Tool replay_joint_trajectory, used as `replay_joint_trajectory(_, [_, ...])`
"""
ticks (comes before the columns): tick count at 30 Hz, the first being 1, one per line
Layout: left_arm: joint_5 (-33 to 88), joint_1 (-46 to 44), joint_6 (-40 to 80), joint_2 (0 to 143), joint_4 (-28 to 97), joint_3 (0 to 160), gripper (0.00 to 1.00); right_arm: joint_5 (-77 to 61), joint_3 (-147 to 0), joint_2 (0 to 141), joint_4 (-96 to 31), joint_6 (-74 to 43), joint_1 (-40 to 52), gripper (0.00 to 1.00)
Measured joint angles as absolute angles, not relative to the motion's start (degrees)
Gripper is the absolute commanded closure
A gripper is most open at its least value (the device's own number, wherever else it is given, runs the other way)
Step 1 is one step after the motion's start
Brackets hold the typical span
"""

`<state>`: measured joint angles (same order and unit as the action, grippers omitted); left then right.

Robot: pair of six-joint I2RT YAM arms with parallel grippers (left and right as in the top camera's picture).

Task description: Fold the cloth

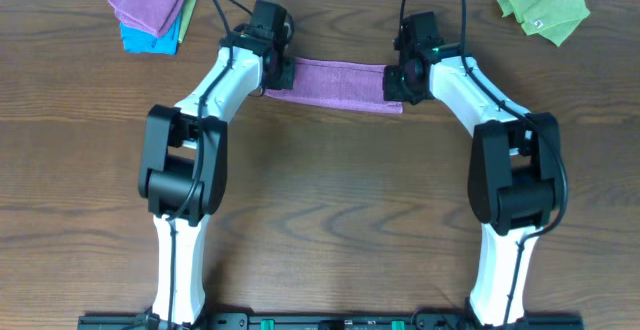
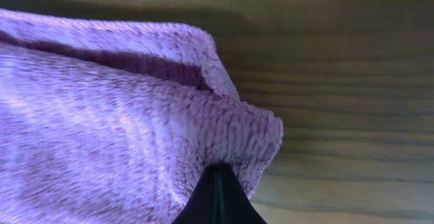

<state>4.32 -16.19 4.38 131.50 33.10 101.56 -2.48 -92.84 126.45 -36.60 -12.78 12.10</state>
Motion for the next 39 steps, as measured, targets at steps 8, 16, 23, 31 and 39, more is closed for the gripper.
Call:
replay_joint_trajectory(8, [4.29,-16.62,4.47,132.46,38.85,102.56,0.94,-2.79,-92.9,127.11,-37.12,-12.78,12.25,0.99])
replay_joint_trajectory(16, [4.34,-16.71,4.51,132.33,45.1,103.31,0.94,-3.75,-93.25,127.11,-39.66,-12.78,12.36,0.99])
replay_joint_trajectory(23, [4.34,-16.73,4.75,132.33,44.8,103.31,0.94,-4.12,-93.49,126.96,-40.99,-12.8,12.36,0.99])
replay_joint_trajectory(31, [4.34,-16.73,5.85,132.33,44.36,103.31,0.94,-4.29,-93.47,121.19,-42.68,-12.47,12.23,0.24])
replay_joint_trajectory(39, [4.34,-16.73,6.0,132.33,44.27,103.31,0.94,-11.7,-93.49,109.23,-46.59,-7.86,6.55,0.13])
